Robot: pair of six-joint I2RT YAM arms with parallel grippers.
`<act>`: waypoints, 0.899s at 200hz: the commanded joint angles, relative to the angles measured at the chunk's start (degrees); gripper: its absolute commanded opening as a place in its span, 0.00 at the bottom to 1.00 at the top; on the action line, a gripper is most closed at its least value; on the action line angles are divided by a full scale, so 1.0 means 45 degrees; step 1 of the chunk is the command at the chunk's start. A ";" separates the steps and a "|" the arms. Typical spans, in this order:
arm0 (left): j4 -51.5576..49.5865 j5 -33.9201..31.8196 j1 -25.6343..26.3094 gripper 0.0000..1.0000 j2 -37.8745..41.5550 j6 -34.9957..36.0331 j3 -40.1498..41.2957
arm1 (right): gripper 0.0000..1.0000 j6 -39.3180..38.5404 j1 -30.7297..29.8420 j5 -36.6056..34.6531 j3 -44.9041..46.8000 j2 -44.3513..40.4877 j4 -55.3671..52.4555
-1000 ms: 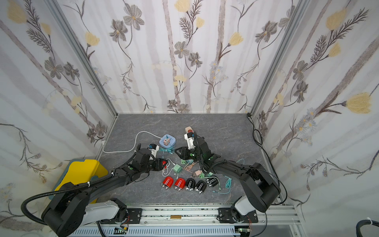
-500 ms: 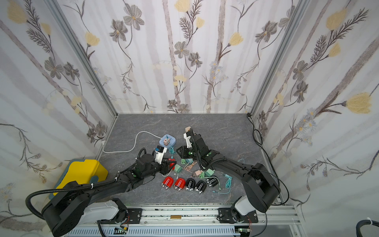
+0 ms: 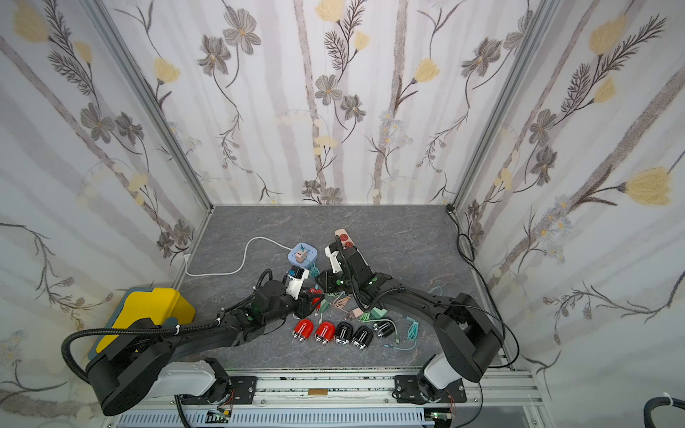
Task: Unplug the electric shaver
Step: Remove the charging cable from the electric shaver.
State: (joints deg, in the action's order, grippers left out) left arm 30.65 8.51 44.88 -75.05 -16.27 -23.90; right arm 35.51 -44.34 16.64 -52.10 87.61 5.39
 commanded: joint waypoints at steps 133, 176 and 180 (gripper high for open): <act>-0.0741 -0.1848 0.0832 0.26 -0.0149 0.0638 -0.0864 | 0.00 0.0966 0.0475 0.1818 -0.0078 -0.0228 0.1242; -0.2106 -0.2566 0.1426 0.26 -0.0593 0.1109 -0.1520 | 0.00 0.0921 0.0938 0.1627 -0.0044 -0.0726 0.1018; -0.2141 -0.2564 0.1482 0.26 -0.0645 0.1116 -0.1557 | 0.00 0.0762 0.0930 0.1297 -0.0124 -0.0755 0.0725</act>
State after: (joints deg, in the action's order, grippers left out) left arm 26.70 -1.83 50.46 -76.77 -13.28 -29.78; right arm 39.59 -40.42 24.12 -51.53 85.67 6.72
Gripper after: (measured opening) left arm 0.491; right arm 0.053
